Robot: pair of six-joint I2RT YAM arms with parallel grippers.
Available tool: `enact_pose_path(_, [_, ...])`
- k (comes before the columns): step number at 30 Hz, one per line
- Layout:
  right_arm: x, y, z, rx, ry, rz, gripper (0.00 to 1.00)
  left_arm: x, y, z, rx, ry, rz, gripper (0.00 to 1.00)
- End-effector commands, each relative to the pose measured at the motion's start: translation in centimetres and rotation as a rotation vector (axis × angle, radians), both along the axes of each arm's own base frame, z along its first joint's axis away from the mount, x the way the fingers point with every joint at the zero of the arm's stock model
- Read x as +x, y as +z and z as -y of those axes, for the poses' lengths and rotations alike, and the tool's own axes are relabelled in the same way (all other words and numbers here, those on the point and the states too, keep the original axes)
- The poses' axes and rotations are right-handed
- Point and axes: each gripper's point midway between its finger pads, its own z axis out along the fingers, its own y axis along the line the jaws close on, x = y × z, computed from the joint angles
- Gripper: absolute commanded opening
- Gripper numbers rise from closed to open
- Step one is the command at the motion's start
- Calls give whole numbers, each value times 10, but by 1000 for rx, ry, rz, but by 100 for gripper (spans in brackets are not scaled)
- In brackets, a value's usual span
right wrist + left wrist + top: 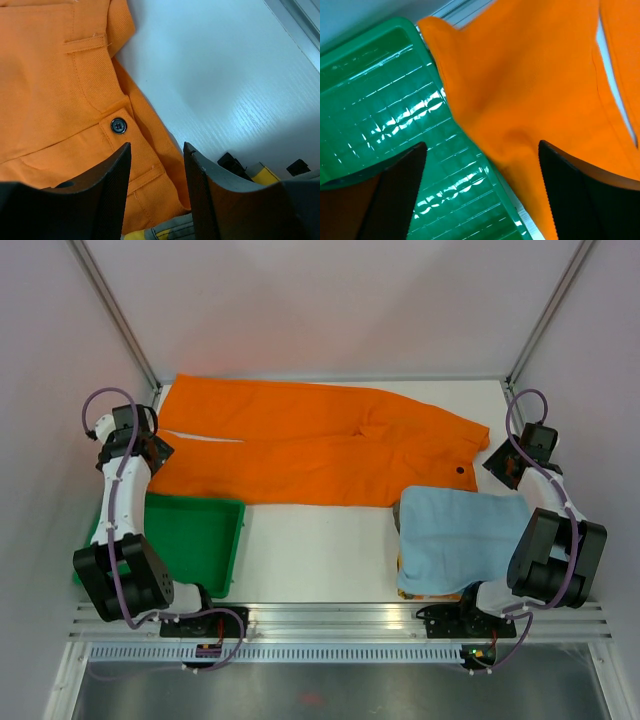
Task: Fold and stack the trousers
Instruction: Flatten the trousers out
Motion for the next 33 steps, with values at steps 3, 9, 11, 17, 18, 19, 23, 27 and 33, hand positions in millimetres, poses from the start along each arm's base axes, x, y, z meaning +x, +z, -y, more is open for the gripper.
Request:
enact_pose_path(3, [6,13,-3,1,19,57,53,14,18,-19,72,-10,11,100])
enact_pose_path(9, [23,7,-13,43,101,97,53,52,-1,-15,-49,-115,20,100])
enact_pose_path(11, [36,3,-18,61,164,98,55,68,-7,2,-112,-214,45,94])
enact_pose_path(17, [70,-24,-26,-18,260,17,83,73,-31,26,-79,-310,-13,90])
enact_pose_path(18, [72,-29,-24,-24,255,0,84,71,-32,26,-78,-307,-25,91])
enact_pose_path(19, [76,-38,-20,-25,250,-25,83,69,-32,24,-70,-302,-32,91])
enact_pose_path(23, [69,-62,-18,-29,283,-129,83,66,-19,21,-30,-314,-20,94])
enact_pose_path(27, [65,-85,-27,-32,345,-182,60,66,-1,17,7,-316,12,96])
enact_pose_path(33, [79,-93,3,-122,255,-231,0,56,2,10,31,-272,-7,99])
